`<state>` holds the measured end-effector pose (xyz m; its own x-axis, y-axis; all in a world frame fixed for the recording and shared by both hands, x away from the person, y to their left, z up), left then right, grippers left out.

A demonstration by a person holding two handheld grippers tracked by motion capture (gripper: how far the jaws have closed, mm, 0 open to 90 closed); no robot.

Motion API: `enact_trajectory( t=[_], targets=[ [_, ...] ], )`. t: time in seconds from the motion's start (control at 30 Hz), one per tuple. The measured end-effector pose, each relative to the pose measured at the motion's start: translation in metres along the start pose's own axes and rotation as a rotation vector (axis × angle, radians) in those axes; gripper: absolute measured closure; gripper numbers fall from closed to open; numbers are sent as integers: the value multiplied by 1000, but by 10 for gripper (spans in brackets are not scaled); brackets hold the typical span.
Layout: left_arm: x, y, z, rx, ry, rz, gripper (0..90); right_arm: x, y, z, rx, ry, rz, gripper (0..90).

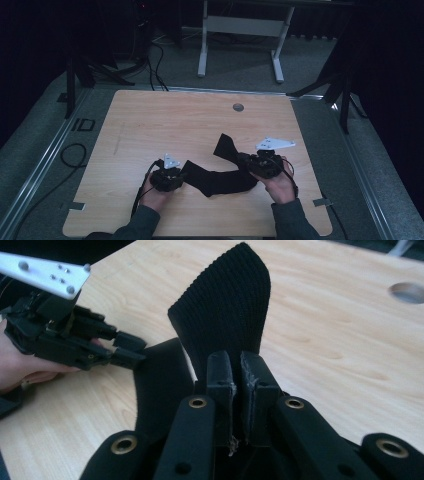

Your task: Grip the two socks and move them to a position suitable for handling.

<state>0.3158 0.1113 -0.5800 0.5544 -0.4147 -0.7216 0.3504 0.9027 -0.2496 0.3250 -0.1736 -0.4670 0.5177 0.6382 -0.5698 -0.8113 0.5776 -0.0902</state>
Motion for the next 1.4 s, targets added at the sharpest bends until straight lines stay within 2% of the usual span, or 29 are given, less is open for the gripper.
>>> enact_trajectory(
  t=[0.17, 0.23, 0.27, 0.4, 0.57, 0.63, 0.83, 0.93, 1.07, 1.1, 1.3, 1.4],
  targets=[
    [0, -3, -2, 5, -4, -6, 657, 17, 14, -1, 18, 6, 41, 840],
    [0, -5, -3, 5, -5, -13, 659, 33, 27, -6, 20, 29, 73, 840],
    [0, -6, -3, 6, -5, -13, 659, 33, 27, -6, 20, 29, 73, 840],
    [0, -7, -4, 2, -7, -18, 663, 53, 39, -14, 38, 60, 106, 840],
    [0, -6, -4, 5, -4, -19, 685, 72, 48, -24, 90, 75, 126, 838],
    [0, -7, -4, 6, -3, -20, 711, 84, 50, -31, 127, 84, 132, 838],
    [-1, -7, -4, 3, -2, -23, 723, 96, 53, -36, 145, 104, 136, 838],
    [-1, -7, -4, 5, 0, -23, 722, 108, 56, -40, 135, 141, 124, 838],
    [-3, -6, -3, 4, -4, -22, 718, 114, 59, -42, 128, 168, 120, 837],
    [-4, -6, -3, 4, -8, -26, 721, 117, 60, -45, 128, 184, 118, 836],
    [-12, -6, 0, -3, -49, -38, 722, 118, 61, -46, 132, 187, 120, 832],
    [-15, -6, 2, -8, -66, -53, 721, 119, 62, -45, 118, 190, 113, 831]
  ],
)
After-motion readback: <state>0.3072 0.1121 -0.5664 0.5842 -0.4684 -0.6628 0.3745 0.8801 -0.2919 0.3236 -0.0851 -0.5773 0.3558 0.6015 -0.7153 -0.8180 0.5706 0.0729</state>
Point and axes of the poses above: each handheld gripper's, and its own axes: x roughly forward along the jaws, z roughly out of its top, y roughly to its left, the point moved 3 cm from there along x, roughly forward along the jaws, and after that the axes turned 15 degrees about -x, right-handed, at the moved point
